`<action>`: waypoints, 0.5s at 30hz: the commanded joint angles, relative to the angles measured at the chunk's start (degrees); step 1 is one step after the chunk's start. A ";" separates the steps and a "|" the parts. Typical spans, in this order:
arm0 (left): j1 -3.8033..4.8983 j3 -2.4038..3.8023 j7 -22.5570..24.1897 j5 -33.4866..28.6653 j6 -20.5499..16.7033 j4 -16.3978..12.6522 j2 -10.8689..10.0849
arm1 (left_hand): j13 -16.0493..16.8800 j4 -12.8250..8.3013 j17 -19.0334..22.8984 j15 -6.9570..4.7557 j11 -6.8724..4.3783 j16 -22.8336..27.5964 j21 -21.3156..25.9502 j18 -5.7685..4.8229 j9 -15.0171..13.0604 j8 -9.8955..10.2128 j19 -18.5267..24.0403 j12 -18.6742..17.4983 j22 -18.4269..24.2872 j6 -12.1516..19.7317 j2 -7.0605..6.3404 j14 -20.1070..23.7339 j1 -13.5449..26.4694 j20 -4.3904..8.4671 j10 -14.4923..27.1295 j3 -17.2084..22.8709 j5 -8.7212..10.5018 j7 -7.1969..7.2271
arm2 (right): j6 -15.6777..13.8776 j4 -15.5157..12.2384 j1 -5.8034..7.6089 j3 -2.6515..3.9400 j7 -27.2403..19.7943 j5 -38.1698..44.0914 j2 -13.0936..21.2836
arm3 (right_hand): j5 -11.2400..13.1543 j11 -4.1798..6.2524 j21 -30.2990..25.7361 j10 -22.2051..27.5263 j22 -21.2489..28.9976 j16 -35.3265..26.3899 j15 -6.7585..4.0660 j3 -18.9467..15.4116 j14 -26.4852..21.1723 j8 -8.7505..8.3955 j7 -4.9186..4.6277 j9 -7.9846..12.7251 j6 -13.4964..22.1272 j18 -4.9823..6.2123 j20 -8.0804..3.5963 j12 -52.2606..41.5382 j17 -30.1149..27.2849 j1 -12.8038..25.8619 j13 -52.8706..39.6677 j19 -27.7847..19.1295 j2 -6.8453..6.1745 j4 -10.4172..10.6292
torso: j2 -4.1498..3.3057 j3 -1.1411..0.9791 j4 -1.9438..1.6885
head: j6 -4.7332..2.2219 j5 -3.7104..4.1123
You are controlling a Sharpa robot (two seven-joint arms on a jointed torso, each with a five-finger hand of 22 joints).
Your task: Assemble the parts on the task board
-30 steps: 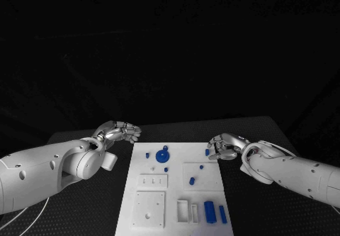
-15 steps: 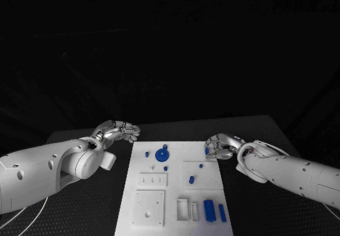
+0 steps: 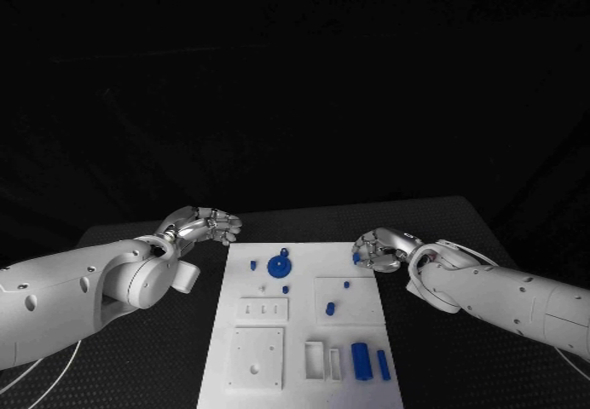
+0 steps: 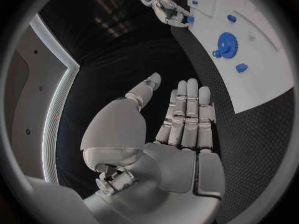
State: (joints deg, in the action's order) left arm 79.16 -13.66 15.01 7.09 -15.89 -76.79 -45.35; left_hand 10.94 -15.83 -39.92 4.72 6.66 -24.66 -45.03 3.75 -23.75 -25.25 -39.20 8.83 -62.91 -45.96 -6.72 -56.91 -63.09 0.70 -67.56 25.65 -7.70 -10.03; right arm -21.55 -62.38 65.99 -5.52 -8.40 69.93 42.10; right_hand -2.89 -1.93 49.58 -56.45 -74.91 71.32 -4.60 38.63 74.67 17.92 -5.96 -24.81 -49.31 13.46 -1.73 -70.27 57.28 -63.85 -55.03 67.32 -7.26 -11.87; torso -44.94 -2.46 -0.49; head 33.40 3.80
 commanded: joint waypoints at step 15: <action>0.04 0.04 0.18 0.22 0.66 -0.19 -0.04 | 0.09 0.43 -0.10 0.13 -0.11 0.22 -0.33 0.83 0.03 0.45 0.52 -0.32 0.10 0.29 0.10 -0.41 0.55 0.09 0.44 0.08 0.19 -0.04 | 0.78 0.31 -0.26 -0.08 0.01 0.20 -0.59 | 0.10 1.08 0.42 -0.22 -1.12 -0.20 -0.81 1.86 0.10 0.87 -1.33 -0.37 -3.78 1.54 -0.20 -0.37 0.22 0.34 0.12 0.35 -0.80 0.25 | 0.09 -0.01 0.00 | 0.52 0.04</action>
State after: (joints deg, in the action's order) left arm 79.16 -13.66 14.93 7.10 -15.88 -76.84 -45.43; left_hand 10.97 -15.69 -39.97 4.72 6.66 -24.66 -45.03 3.47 -23.75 -25.02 -38.99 8.83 -62.86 -45.96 -6.71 -56.91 -63.09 0.92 -67.57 25.79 -7.70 -10.03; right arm -21.45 -61.97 65.79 -5.57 -8.28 69.95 41.58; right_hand -2.89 -1.21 49.81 -56.73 -74.91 71.33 -4.88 40.02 74.79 18.59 -5.78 -25.14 -51.08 13.46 -1.73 -70.50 57.44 -63.58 -54.97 67.32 -7.77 -11.62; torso -44.88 -2.46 -0.49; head 33.88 3.85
